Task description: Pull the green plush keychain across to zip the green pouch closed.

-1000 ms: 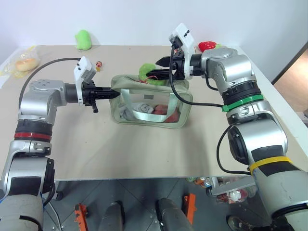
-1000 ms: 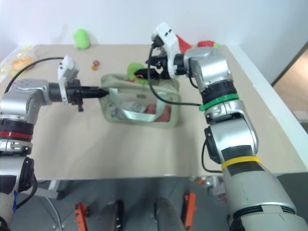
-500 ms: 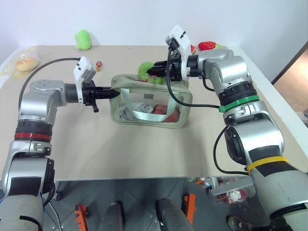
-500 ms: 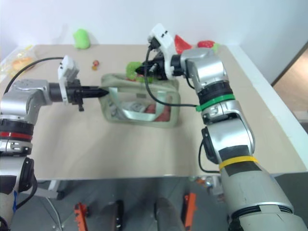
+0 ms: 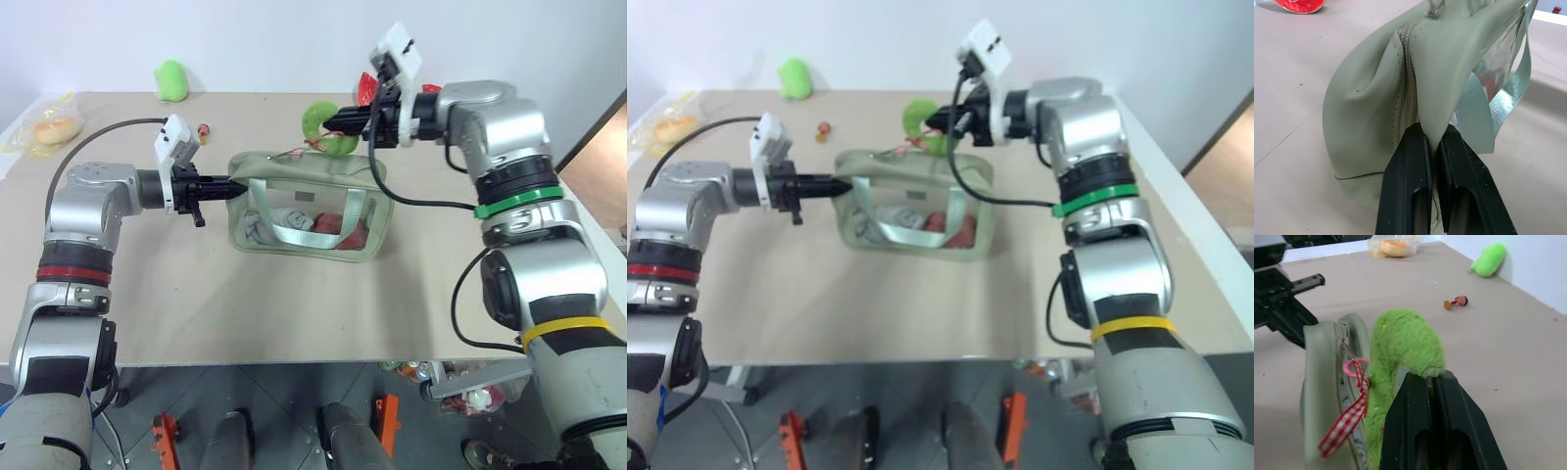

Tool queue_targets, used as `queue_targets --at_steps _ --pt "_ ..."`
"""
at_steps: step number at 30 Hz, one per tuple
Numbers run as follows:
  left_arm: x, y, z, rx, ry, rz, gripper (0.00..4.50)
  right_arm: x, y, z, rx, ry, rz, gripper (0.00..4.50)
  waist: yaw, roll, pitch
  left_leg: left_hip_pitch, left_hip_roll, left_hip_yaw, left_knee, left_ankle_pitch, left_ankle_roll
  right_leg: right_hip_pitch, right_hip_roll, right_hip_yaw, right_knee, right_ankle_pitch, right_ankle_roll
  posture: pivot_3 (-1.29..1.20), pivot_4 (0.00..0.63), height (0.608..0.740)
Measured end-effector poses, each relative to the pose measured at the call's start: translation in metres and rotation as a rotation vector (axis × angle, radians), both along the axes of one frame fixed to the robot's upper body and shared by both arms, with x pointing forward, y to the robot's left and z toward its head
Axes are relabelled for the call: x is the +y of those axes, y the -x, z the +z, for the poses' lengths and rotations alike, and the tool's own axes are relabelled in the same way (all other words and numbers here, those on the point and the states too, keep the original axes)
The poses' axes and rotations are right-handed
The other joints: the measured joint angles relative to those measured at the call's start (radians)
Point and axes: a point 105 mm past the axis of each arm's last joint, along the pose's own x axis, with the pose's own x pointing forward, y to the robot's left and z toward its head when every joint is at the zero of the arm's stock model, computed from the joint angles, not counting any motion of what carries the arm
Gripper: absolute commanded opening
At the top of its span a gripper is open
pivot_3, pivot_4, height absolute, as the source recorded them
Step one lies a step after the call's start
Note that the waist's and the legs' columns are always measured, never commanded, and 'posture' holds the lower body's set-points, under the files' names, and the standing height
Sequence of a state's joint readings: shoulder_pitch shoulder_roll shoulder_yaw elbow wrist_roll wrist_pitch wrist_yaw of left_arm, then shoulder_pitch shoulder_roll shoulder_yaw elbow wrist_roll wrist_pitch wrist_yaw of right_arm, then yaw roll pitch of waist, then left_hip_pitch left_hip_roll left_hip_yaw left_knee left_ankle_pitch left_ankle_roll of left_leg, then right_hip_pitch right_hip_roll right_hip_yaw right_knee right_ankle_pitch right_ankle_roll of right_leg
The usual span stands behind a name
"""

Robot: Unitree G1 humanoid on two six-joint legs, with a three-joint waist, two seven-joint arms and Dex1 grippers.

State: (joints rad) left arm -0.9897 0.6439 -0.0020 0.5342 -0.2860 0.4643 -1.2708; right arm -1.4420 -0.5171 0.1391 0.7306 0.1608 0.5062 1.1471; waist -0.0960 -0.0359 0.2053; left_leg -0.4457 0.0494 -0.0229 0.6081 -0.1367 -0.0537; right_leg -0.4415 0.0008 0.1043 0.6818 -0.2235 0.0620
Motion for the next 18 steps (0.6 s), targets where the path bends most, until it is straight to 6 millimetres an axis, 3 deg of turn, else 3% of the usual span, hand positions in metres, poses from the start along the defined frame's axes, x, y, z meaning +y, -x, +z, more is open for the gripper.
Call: queue_targets --at_steps 3,7,12,15,18 --pt "0.000 0.000 -0.001 0.003 0.002 0.000 0.00 -0.018 0.012 0.008 -0.056 0.042 0.007 0.05 0.005 0.000 0.000 0.000 0.000 0.000 0.000 0.000 0.000 0.000 0.000 0.000 0.000 -0.001 0.000 0.00 0.150 0.740" --pt "-0.001 0.000 -0.001 0.005 0.004 -0.003 0.00 -0.052 0.022 -0.005 -0.110 0.166 -0.027 0.05 0.010 0.000 0.000 0.000 -0.001 0.001 0.000 0.000 0.000 0.000 0.000 0.000 0.000 -0.001 0.000 0.00 0.150 0.740" --pt "-0.001 0.000 -0.001 0.006 0.005 -0.005 0.00 -0.107 0.030 -0.016 -0.338 0.515 -0.158 0.05 0.014 0.000 0.000 0.001 -0.001 0.002 0.000 0.000 0.000 0.000 -0.001 0.002 0.000 -0.001 0.000 0.00 0.150 0.740" --pt "-0.001 0.000 -0.001 0.007 0.004 -0.003 0.00 -0.122 0.031 -0.025 -0.426 0.667 -0.181 0.05 0.014 0.000 0.000 0.003 -0.001 0.004 0.000 0.000 0.000 0.000 -0.001 0.004 0.000 -0.001 0.000 0.00 0.150 0.740" --pt "-0.001 0.000 -0.001 0.012 0.004 -0.003 0.00 -0.122 0.031 -0.026 -0.491 0.705 -0.176 0.05 0.013 0.000 0.000 0.003 -0.001 0.004 0.000 0.001 -0.001 0.000 -0.001 0.004 0.000 0.000 -0.001 0.00 0.150 0.740"
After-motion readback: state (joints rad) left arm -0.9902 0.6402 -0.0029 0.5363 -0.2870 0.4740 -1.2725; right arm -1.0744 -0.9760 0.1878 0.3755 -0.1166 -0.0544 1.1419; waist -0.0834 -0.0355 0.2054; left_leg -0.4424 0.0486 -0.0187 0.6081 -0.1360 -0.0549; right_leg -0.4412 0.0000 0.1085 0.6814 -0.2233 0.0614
